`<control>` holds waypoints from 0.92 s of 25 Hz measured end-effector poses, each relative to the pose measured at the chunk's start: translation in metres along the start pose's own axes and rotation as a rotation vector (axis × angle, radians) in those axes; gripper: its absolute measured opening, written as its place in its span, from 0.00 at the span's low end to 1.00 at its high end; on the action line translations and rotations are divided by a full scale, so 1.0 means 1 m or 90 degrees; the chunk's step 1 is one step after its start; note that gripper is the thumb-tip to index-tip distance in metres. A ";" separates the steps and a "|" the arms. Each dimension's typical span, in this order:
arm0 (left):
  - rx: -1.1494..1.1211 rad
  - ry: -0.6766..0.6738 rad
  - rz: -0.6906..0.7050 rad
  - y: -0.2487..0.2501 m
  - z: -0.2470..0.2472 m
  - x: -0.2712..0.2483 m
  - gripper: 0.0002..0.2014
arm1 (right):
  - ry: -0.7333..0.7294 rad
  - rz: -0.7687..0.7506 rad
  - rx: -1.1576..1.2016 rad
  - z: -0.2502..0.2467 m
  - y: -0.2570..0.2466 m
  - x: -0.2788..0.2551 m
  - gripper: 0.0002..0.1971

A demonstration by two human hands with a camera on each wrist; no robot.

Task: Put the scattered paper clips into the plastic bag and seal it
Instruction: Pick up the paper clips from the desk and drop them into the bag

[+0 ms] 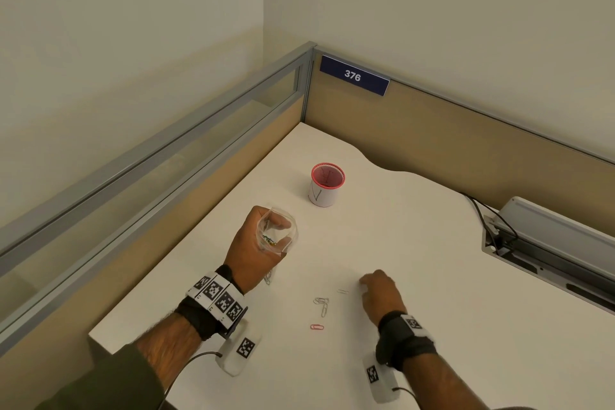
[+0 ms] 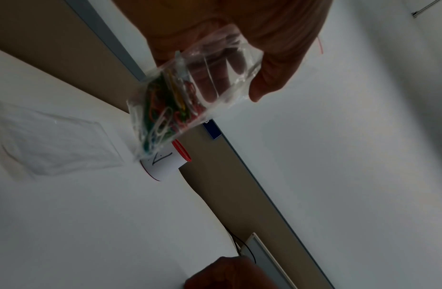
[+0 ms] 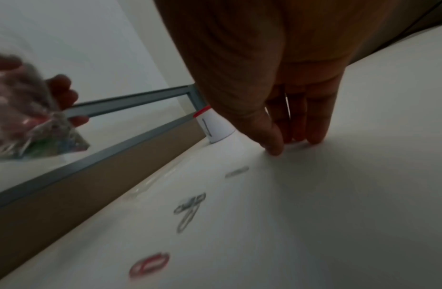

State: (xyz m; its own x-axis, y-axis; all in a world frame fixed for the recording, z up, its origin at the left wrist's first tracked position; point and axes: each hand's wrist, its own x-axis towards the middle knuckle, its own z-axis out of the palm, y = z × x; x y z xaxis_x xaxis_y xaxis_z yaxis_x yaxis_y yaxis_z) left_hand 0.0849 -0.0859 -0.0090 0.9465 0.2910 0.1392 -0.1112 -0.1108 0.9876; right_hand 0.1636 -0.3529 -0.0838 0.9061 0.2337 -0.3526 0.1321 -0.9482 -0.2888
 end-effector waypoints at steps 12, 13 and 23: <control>0.017 -0.009 0.014 -0.001 0.006 0.002 0.20 | -0.055 -0.240 -0.036 0.037 -0.048 -0.026 0.17; 0.021 -0.008 0.014 -0.001 0.006 0.002 0.19 | -0.076 -0.272 -0.051 0.039 -0.048 -0.028 0.19; 0.023 0.002 0.000 -0.002 0.005 0.002 0.19 | -0.043 -0.359 -0.043 0.033 -0.013 -0.035 0.19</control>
State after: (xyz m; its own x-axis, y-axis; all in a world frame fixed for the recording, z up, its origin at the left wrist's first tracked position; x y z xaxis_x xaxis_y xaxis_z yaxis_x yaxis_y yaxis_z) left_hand 0.0888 -0.0901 -0.0109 0.9454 0.2944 0.1401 -0.1006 -0.1455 0.9842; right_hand 0.1166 -0.3414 -0.0974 0.6604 0.7187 -0.2176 0.6149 -0.6839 -0.3927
